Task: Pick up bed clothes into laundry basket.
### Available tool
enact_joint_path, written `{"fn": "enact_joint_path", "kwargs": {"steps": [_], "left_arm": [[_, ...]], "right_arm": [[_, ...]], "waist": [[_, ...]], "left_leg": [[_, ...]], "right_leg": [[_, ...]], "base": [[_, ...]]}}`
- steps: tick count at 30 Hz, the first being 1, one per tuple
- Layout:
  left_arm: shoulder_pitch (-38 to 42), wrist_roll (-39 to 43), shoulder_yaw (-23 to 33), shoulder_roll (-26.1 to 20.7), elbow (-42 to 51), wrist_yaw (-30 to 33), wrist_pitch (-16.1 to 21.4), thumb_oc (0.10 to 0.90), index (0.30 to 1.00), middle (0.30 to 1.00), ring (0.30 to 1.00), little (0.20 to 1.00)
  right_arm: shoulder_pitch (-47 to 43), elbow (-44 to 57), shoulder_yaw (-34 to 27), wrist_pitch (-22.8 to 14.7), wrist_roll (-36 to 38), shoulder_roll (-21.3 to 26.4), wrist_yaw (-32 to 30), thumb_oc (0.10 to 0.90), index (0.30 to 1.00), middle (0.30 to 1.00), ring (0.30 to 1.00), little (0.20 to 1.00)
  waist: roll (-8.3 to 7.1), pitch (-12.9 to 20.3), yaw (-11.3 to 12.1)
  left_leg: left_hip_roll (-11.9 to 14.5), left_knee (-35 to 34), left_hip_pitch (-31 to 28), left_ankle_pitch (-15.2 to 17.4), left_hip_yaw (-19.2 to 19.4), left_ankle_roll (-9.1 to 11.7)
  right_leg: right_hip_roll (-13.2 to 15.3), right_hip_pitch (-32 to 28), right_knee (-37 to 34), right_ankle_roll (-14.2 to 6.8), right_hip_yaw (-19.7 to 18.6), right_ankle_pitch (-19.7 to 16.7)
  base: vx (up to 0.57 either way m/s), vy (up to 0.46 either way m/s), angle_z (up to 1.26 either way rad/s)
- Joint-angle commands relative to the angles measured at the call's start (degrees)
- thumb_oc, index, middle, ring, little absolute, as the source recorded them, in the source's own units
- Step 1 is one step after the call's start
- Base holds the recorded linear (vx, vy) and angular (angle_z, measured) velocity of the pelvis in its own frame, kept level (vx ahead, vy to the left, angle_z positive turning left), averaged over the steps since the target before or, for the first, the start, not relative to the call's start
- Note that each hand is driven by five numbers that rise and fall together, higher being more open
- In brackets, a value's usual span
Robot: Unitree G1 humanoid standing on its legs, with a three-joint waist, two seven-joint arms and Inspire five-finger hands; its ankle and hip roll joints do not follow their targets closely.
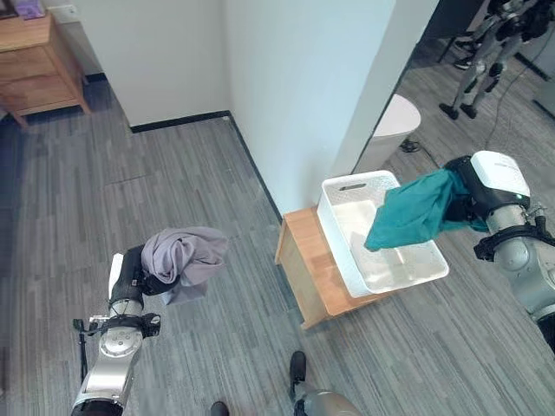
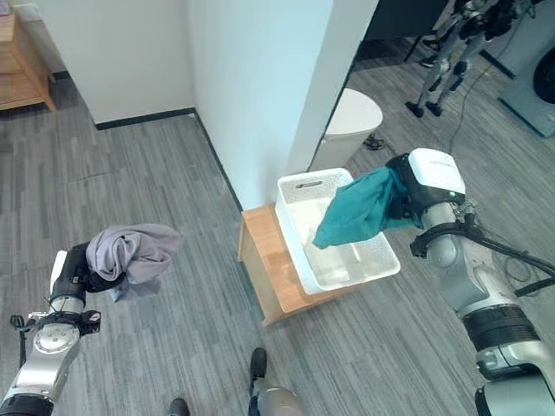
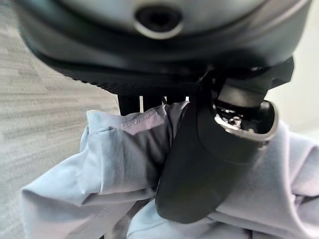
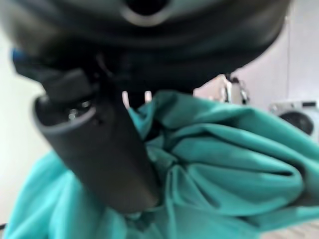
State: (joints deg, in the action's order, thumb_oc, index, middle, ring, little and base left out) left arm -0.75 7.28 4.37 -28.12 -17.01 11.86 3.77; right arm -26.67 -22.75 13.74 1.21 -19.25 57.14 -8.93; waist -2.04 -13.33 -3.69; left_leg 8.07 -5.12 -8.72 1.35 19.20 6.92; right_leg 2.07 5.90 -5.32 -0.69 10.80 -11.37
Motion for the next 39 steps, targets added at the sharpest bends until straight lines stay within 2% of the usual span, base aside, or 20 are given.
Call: {"fn": "enact_joint_path", "kwargs": {"steps": [1, 8, 9, 11, 12, 15, 16, 22, 23, 30, 34, 39], "left_arm": [[3.1, 1.81, 1.19, -6.41, 6.3, 0.75, 7.87, 0.4, 0.3, 0.3, 0.3, 0.3], [3.4, 2.34, 0.71, -6.14, 5.83, 0.37, 8.07, 0.4, 0.3, 0.3, 0.3, 0.3], [4.26, 2.68, 0.55, -6.32, 5.93, 0.63, 8.3, 0.4, 0.3, 0.3, 0.3, 0.3], [4.34, 2.69, 0.55, -6.33, 5.87, 0.63, 8.32, 0.4, 0.3, 0.3, 0.3, 0.3], [6.06, 3.18, -0.3, -6.51, 5.22, 0.91, 8.64, 0.4, 0.3, 0.3, 0.3, 0.3], [7.38, 3.19, -0.97, -6.58, 4.93, 1.31, 8.88, 0.4, 0.3, 0.3, 0.3, 0.3], [7.99, 3.32, -1.17, -6.35, 4.42, 1.58, 9.06, 0.4, 0.3, 0.3, 0.3, 0.3], [8.4, 3.59, -1.64, -5.64, 3.05, 1.71, 9.45, 0.4, 0.3, 0.3, 0.3, 0.3], [8.27, 3.67, -1.7, -5.56, 3.07, 1.63, 9.54, 0.4, 0.3, 0.3, 0.3, 0.3], [6.26, 4.27, -1.62, -5.72, 4.63, 0.59, 9.82, 0.4, 0.3, 0.3, 0.3, 0.3], [4.32, 3.17, -0.81, -5.64, 5.94, -0.33, 9.36, 0.4, 0.3, 0.3, 0.3, 0.3], [4.88, 2.12, -0.55, -5.77, 6.39, -0.34, 8.75, 0.4, 0.3, 0.3, 0.3, 0.3]], "right_arm": [[-8.46, 0.1, -1.67, -0.9, 1.39, -0.45, -4.0, 0.4, 0.3, 0.3, 0.3, 0.3], [-6.97, -2.83, -1.53, -0.92, 1.88, -2.92, -4.43, 0.4, 0.3, 0.3, 0.3, 0.3], [-7.47, -3.43, -1.0, -0.79, 1.97, -3.29, -4.58, 0.4, 0.3, 0.3, 0.3, 0.3], [-7.58, -3.5, -0.96, -0.82, 1.99, -3.29, -4.61, 0.4, 0.3, 0.3, 0.3, 0.3], [-8.77, -4.62, -0.2, -0.64, 2.7, -4.02, -5.18, 0.4, 0.3, 0.3, 0.3, 0.3], [-9.4, -5.55, 0.04, -0.49, 3.12, -4.01, -5.54, 0.4, 0.3, 0.3, 0.3, 0.3], [-10.05, -6.45, 0.34, -0.36, 3.28, -4.05, -5.98, 0.4, 0.3, 0.3, 0.3, 0.3], [-12.28, -10.39, 1.76, -0.14, 4.41, -4.22, -6.54, 0.4, 0.3, 0.3, 0.3, 0.3], [-12.73, -11.26, 2.3, 0.05, 4.6, -4.17, -6.18, 0.8, 0.9, 0.9, 0.9, 0.9], [-17.84, -17.96, 5.44, 0.7, 4.93, -3.11, -5.33, 0.8, 0.9, 0.9, 0.9, 0.9], [-17.01, -15.22, 4.59, 0.33, 4.89, -1.6, -4.46, 0.8, 0.9, 0.9, 0.9, 0.9], [-11.71, -11.55, -1.01, 0.39, 5.37, -0.14, -4.67, 0.8, 0.9, 0.9, 0.9, 0.9]], "waist": [[-2.44, 4.38, 0.26], [-0.75, 2.85, 0.59], [-0.26, 1.84, 0.76], [-0.25, 1.91, 0.74], [0.4, 0.86, 0.92], [1.04, 0.19, 0.98], [1.75, -0.52, 1.23], [3.34, -1.03, 1.41], [3.5, -1.11, 1.51], [3.41, -0.84, 1.93], [2.15, -0.01, 1.45], [0.11, 1.83, 0.5]], "left_leg": [[2.03, 0.12, 2.11, -1.25, 0.07, 0.45], [2.26, 0.12, 5.32, -2.31, -0.83, 0.94], [2.3, 0.12, 6.57, -2.8, -1.08, 1.03], [2.31, 0.12, 6.71, -2.84, -1.09, 1.03], [2.27, 0.12, 8.52, -3.28, -1.28, 1.2], [2.22, 0.12, 10.06, -3.83, -1.69, 1.32], [2.13, 0.12, 11.0, -4.15, -1.79, 1.48], [2.11, 0.12, 12.78, -4.62, -2.18, 1.92], [2.18, 0.12, 12.89, -4.75, -2.27, 2.03], [2.76, 0.12, 11.5, -4.86, -2.39, 2.45], [3.31, 0.12, 8.7, -3.94, -1.66, 2.47], [3.65, 0.12, 5.92, -2.81, -1.01, 2.38]], "right_leg": [[8.51, -3.38, 0.32, -8.19, 0.34, 5.5], [8.52, -0.87, 0.32, -8.14, 0.91, 5.4], [8.53, 0.45, 0.32, -8.15, 0.78, 5.18], [8.52, 0.58, 0.32, -8.13, 0.78, 5.16], [8.59, 2.37, 0.32, -8.03, 0.58, 4.86], [8.63, 3.79, 0.32, -7.94, 0.57, 4.57], [8.81, 4.49, 0.32, -7.92, 0.74, 4.62], [8.81, 5.65, 0.32, -7.97, 1.24, 4.84], [8.81, 5.68, 0.32, -7.94, 1.39, 4.88], [8.39, 4.04, 0.32, -7.58, 1.7, 5.35], [7.96, 1.45, 0.32, -7.49, 1.85, 5.74], [7.71, -0.91, 0.32, -7.72, 1.59, 5.75]], "base": [[0.0, -0.029, 0.06], [-0.01, -0.056, 0.07], [-0.04, -0.033, 0.03], [-0.04, -0.04, 0.05], [-0.04, -0.048, 0.05], [-0.05, -0.064, 0.09], [-0.02, -0.045, 0.16], [0.0, -0.034, 0.09], [0.0, 0.0, 0.0], [0.01, 0.006, 0.01], [0.02, 0.043, -0.01], [0.01, 0.04, -0.01]]}}
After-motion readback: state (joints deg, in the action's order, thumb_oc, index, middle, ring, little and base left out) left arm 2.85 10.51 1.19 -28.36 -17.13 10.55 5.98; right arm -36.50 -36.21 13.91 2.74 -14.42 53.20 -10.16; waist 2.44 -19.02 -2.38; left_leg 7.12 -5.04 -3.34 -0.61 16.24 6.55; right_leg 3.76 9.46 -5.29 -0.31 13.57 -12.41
